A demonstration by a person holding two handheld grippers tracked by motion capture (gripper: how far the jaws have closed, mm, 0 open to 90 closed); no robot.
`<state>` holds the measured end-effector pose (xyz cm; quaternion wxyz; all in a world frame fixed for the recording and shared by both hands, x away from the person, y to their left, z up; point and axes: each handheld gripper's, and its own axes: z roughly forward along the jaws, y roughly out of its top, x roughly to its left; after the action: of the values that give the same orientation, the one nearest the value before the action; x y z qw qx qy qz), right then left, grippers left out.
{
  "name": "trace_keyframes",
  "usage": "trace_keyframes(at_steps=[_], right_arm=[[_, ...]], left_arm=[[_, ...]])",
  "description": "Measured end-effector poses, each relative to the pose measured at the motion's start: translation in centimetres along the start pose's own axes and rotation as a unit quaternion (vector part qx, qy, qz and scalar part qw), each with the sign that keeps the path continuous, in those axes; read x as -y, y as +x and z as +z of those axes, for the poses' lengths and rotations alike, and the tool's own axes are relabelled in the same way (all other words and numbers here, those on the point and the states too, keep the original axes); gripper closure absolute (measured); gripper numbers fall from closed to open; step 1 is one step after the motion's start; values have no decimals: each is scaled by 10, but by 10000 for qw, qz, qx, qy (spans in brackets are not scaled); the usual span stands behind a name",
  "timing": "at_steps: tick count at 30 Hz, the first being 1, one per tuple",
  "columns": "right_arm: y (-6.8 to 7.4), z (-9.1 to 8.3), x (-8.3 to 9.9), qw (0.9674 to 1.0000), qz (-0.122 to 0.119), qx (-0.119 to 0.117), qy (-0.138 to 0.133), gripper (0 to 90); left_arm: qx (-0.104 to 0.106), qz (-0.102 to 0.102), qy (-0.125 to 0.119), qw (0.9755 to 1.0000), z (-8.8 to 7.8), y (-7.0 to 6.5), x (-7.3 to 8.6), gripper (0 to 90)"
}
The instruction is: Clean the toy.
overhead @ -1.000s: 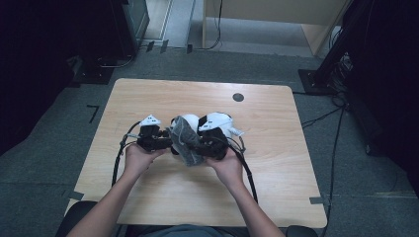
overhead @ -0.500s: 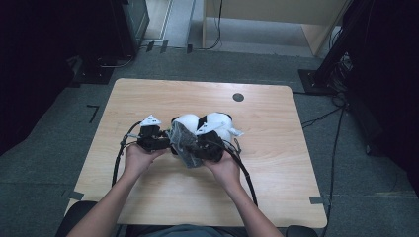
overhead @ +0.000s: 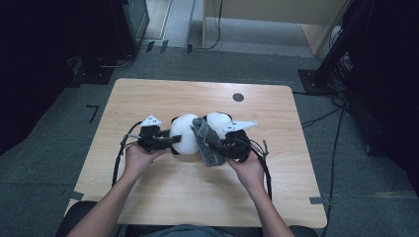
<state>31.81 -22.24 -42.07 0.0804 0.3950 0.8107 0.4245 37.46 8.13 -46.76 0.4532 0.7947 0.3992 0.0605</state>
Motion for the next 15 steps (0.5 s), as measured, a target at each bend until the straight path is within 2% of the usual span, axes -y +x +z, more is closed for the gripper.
trace_keyframes(at_steps=[5, 15], right_arm=[[-14, -14, 11, 9998, 180, 108, -33, 755], [-30, -33, 27, 9988, 344, 341, 101, 758]], left_arm=[[8, -2, -4, 10000, 0, 0, 0, 522], [19, -19, -8, 10000, 0, 0, 0, 522]])
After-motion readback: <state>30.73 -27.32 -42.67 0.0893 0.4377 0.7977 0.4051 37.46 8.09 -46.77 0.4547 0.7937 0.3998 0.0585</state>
